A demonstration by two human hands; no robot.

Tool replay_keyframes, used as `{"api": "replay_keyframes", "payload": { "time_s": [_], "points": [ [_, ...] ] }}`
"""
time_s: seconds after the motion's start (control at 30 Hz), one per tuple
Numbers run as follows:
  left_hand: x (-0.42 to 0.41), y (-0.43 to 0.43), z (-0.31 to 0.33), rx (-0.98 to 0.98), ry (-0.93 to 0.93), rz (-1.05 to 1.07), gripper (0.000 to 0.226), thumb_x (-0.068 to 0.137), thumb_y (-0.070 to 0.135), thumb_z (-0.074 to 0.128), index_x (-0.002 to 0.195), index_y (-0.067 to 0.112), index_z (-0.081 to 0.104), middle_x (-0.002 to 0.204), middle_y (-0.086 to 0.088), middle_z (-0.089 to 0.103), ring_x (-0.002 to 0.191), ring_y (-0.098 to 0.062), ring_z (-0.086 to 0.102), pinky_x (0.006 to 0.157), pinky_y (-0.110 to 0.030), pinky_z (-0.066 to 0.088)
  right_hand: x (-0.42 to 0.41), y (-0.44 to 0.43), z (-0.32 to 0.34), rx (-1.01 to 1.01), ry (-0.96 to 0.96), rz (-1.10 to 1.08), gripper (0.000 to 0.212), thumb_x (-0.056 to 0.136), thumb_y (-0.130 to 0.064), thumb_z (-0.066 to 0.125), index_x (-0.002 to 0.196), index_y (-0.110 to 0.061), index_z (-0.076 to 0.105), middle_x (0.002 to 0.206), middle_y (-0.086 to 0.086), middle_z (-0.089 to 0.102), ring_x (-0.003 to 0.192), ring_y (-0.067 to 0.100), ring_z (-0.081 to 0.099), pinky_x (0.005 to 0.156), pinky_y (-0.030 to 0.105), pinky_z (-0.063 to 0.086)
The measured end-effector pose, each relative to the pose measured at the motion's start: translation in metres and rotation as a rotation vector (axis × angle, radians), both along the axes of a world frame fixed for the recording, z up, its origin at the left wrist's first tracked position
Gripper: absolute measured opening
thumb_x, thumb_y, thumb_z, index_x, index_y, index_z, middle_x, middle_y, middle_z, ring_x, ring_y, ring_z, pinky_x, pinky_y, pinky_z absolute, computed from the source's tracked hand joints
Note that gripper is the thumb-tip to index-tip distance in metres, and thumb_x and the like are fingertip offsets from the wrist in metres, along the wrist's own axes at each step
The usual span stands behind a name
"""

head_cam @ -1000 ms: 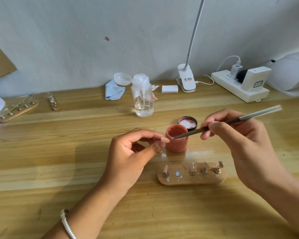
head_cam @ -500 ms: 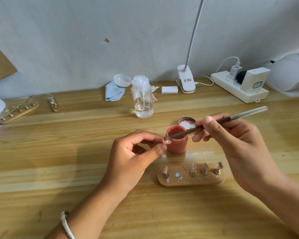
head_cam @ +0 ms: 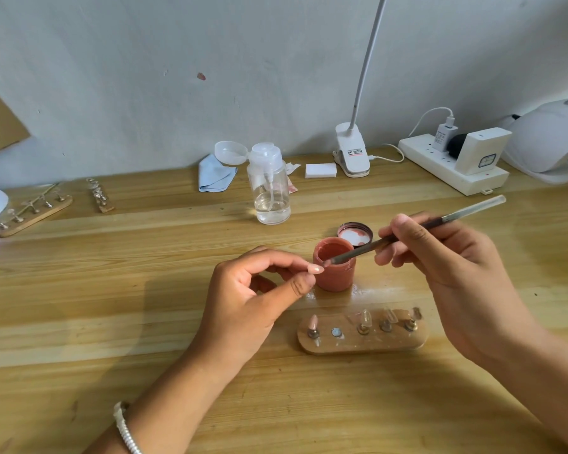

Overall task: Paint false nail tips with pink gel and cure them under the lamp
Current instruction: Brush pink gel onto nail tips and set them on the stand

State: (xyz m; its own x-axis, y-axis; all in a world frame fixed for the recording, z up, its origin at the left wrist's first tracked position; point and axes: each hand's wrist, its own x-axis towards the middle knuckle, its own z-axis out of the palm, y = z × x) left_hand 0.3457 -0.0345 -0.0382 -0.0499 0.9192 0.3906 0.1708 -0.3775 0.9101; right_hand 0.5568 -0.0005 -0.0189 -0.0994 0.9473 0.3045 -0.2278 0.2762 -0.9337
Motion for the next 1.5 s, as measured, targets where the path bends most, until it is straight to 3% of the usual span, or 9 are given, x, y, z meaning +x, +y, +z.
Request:
{"api": "replay_keyframes", "payload": {
  "time_s": [0.17,0.4,0.57,0.77,0.87,1.0,1.23,1.4,1.5],
  "points": [
    [-0.0002,0.0015,-0.002,-0.022,-0.024,0.012,0.014,0.072,0.019,0.082,0.086,0.018,0.078,0.086,-0.003,0.075,0.082,-0.015,0.068,0.073,-0.031,0.055,-0.0031,-0.0039,-0.0005,0.007,-0.023,0.06,0.027,0.085,-0.036,0.065,0.088,-0.011,0.075,0.075,0.009,0.074,0.079,0.014,0.066,0.069,0.018,0.048],
    [-0.0006,0.0005,-0.0006,0.02,0.006,-0.006,0.012,0.073,0.015,0.08,0.085,0.018,0.079,0.087,-0.004,0.075,0.083,-0.017,0.069,0.076,-0.025,0.055,0.0,-0.0003,0.0008,-0.056,-0.022,0.013,0.021,0.084,-0.032,0.066,0.07,-0.022,0.077,0.075,0.006,0.073,0.071,0.012,0.066,0.066,0.018,0.049],
    [-0.0001,0.0009,-0.0015,0.003,-0.022,0.013,0.014,0.071,0.016,0.081,0.085,0.014,0.078,0.086,-0.005,0.074,0.083,-0.019,0.068,0.075,-0.036,0.056,-0.0013,-0.0035,-0.0004,-0.054,-0.039,0.071,0.023,0.086,-0.036,0.066,0.083,-0.018,0.08,0.076,0.009,0.074,0.08,0.013,0.066,0.07,0.019,0.05],
    [-0.0005,0.0011,-0.0016,0.011,-0.005,-0.003,0.012,0.073,0.014,0.082,0.085,0.015,0.078,0.088,-0.005,0.074,0.083,-0.019,0.068,0.073,-0.031,0.056,-0.0001,-0.0014,0.0015,-0.092,-0.045,0.01,0.022,0.081,-0.038,0.067,0.074,-0.02,0.078,0.072,0.007,0.073,0.074,0.012,0.067,0.078,0.032,0.044],
    [-0.0006,0.0015,-0.0021,0.015,-0.005,0.001,0.012,0.073,0.013,0.082,0.084,0.016,0.079,0.087,-0.006,0.074,0.082,-0.019,0.068,0.073,-0.027,0.055,0.0,-0.0016,0.0013,-0.081,-0.018,0.026,0.023,0.082,-0.037,0.066,0.069,-0.021,0.076,0.074,0.006,0.073,0.075,0.012,0.066,0.075,0.027,0.047],
    [0.0007,0.0018,-0.0019,0.001,-0.017,0.019,0.014,0.071,0.019,0.083,0.085,0.018,0.078,0.086,-0.004,0.074,0.082,-0.016,0.068,0.073,-0.032,0.055,-0.003,-0.005,0.0007,-0.041,-0.035,0.097,0.022,0.086,-0.036,0.065,0.076,-0.023,0.079,0.079,0.006,0.075,0.082,0.013,0.066,0.071,0.019,0.049],
    [0.0004,0.0003,0.0012,0.011,-0.007,-0.019,0.012,0.074,0.014,0.079,0.084,0.018,0.079,0.087,-0.003,0.075,0.082,-0.015,0.068,0.074,-0.02,0.053,0.0014,0.0004,-0.0017,-0.106,-0.026,0.004,0.023,0.085,-0.035,0.066,0.075,-0.017,0.075,0.072,0.008,0.072,0.073,0.011,0.065,0.072,0.026,0.047],
    [0.001,0.0002,0.0003,-0.01,-0.026,0.002,0.015,0.07,0.017,0.08,0.085,0.019,0.078,0.085,-0.002,0.075,0.081,-0.013,0.068,0.072,-0.023,0.055,-0.0027,-0.0048,-0.0015,-0.057,-0.023,0.114,0.024,0.087,-0.036,0.064,0.084,-0.017,0.079,0.077,0.009,0.074,0.08,0.013,0.066,0.07,0.019,0.049],
    [0.0005,0.0002,0.0003,-0.008,-0.021,-0.004,0.014,0.072,0.016,0.08,0.085,0.018,0.079,0.087,-0.002,0.076,0.082,-0.014,0.069,0.073,-0.027,0.056,-0.002,-0.0029,-0.0009,-0.072,-0.035,0.058,0.023,0.086,-0.034,0.065,0.083,-0.015,0.076,0.073,0.007,0.073,0.077,0.012,0.066,0.069,0.02,0.049]
  ]
}}
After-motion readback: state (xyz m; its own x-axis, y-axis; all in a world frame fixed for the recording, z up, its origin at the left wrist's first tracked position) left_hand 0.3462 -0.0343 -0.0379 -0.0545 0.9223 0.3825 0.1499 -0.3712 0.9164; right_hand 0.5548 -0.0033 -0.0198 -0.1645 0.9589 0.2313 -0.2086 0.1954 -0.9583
